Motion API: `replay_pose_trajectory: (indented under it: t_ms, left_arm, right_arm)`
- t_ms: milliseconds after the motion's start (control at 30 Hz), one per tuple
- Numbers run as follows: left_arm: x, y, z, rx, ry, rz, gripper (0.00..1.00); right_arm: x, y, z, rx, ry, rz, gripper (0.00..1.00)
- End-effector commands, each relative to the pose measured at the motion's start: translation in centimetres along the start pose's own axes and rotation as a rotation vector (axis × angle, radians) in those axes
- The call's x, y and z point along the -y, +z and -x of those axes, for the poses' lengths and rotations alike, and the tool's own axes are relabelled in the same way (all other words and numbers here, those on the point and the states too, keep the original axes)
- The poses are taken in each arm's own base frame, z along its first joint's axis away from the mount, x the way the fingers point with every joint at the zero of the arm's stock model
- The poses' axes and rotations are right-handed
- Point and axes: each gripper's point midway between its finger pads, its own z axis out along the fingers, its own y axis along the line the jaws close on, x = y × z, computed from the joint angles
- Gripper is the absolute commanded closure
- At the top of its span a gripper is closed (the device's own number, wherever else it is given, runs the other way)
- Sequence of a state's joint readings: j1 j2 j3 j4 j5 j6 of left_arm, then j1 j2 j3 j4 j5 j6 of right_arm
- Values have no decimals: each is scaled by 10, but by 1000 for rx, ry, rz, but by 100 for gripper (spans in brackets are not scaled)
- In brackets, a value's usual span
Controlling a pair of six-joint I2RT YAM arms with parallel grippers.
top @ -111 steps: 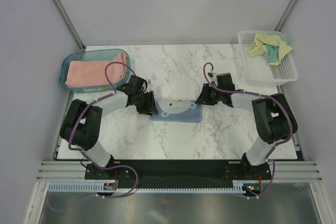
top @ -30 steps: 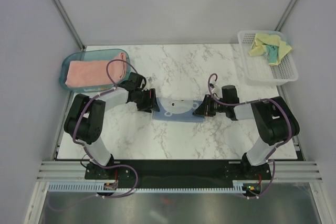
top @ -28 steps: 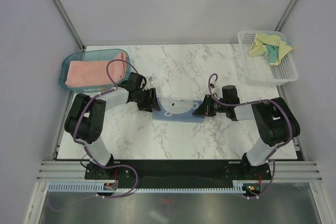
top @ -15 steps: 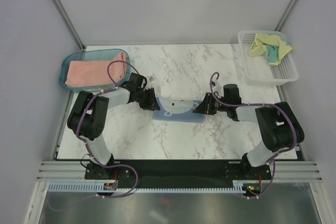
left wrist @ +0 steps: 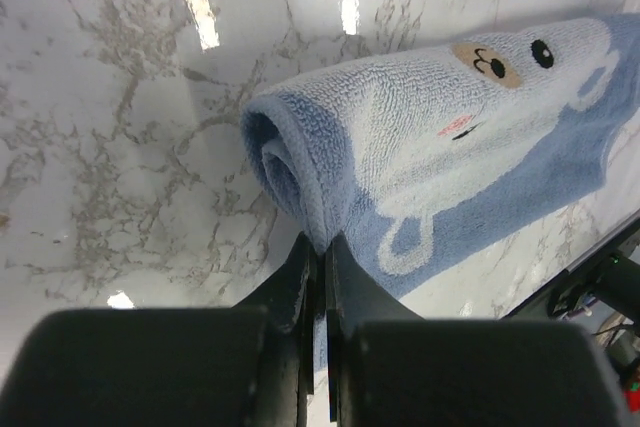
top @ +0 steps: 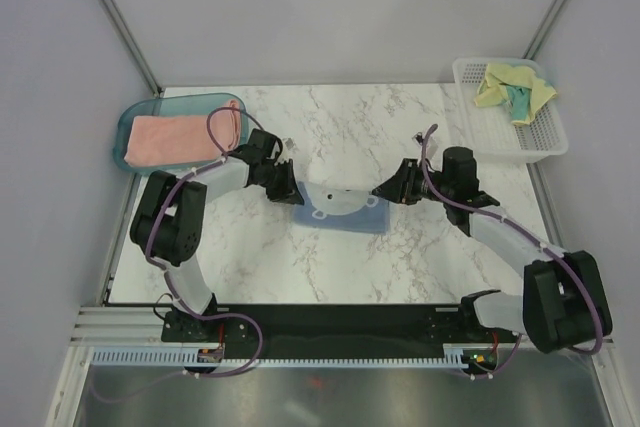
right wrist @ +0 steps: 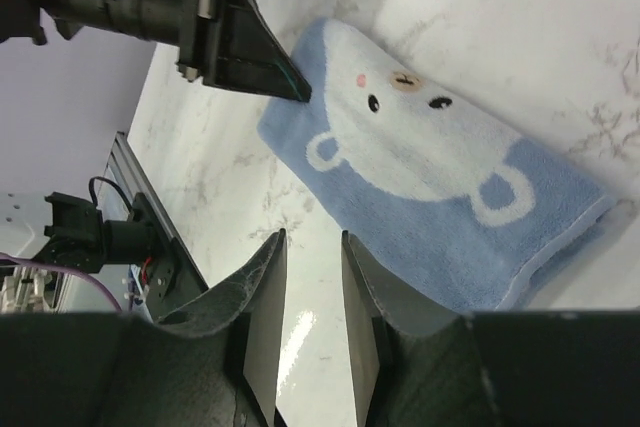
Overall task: Fold and stack the towels
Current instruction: Neatly place the folded towel into the bin
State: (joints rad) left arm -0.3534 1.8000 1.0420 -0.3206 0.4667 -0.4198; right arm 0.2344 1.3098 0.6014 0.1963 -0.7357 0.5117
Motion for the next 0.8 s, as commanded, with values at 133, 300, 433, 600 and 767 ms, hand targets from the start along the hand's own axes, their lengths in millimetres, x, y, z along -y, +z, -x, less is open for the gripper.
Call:
replay_pose_trajectory:
  t_ms: [133,300,433,600,767]
  left_arm:
    - [9,-46,42,111,20,162,98]
    - [4,-73,64,159,61,278,98]
    - [-2,-94,90,207,110,384,98]
    - [-16,-127,132,271,139,525,98]
    - [-43,-157,166,319,130,642,98]
  right_arm:
    - [-46,-28,55,142,-106,9,63]
    - [-56,-40,70,183,-114,-30,53]
    - [-56,-45,75,202,-105,-67,2]
    - [-56,-51,79,220,-125,-95,2]
    - [-52,-49,77,203,-122,-106,2]
